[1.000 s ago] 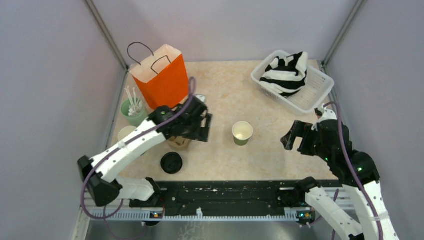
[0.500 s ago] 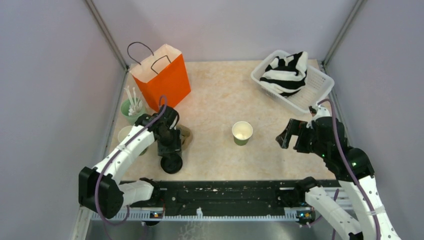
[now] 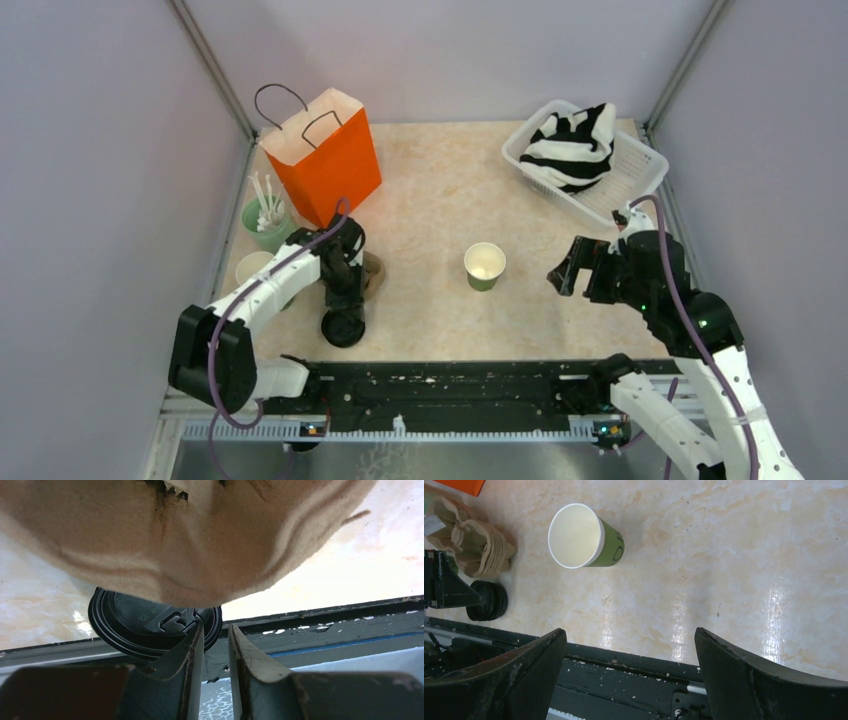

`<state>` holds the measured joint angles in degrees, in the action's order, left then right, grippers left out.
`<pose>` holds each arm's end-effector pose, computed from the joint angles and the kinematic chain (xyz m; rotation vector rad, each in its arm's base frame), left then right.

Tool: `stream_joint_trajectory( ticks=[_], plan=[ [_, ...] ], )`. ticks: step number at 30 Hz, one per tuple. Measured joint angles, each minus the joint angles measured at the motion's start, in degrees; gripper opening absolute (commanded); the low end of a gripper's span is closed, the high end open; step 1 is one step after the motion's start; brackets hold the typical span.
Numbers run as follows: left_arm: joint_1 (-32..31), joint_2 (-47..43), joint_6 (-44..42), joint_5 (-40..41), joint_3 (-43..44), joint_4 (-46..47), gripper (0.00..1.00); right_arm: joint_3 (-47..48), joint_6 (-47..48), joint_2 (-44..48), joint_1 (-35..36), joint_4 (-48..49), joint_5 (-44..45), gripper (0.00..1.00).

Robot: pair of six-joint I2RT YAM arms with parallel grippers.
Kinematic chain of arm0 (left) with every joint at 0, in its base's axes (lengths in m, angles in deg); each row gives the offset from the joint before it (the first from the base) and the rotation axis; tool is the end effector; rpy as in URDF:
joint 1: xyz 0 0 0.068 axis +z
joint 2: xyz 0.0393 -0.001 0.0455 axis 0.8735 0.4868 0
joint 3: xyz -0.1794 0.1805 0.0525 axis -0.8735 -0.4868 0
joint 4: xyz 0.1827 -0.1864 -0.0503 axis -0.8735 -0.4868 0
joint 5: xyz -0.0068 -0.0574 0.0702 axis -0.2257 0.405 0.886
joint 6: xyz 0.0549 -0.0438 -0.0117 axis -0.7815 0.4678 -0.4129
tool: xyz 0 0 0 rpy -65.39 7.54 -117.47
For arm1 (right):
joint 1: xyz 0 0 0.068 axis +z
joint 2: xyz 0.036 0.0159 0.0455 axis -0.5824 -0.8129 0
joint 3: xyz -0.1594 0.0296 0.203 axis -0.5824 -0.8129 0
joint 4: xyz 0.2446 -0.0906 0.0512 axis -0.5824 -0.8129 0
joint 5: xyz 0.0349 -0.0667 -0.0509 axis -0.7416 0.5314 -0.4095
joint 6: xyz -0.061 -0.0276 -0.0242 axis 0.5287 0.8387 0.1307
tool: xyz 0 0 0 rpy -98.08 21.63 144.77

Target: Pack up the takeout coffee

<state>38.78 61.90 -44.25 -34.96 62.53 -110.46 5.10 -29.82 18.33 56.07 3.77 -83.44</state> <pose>0.2018 -0.0906 0.1760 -0.0387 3.0582 -0.2759 0.1220 0.0473 0.3243 0.1198 2.2860 0.4758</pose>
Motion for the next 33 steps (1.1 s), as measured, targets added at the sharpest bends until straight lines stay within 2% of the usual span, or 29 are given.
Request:
stream_joint_trajectory(
  ticks=[11,22,33],
  plan=[
    [0.1,3.4,-1.5,-0.7,-0.2,1.1,0.25,-0.7,0.0,-0.1,0.0,0.9,-0.2,0.99],
    [0.2,4.9,-1.6,-1.1,-0.2,1.6,0.24,-1.4,0.0,-0.3,0.0,1.6,-0.2,0.99],
    [0.2,5.2,-1.7,-1.5,-0.3,2.0,0.1,-1.4,0.0,-0.3,0.0,1.7,-0.4,0.99]
  ],
)
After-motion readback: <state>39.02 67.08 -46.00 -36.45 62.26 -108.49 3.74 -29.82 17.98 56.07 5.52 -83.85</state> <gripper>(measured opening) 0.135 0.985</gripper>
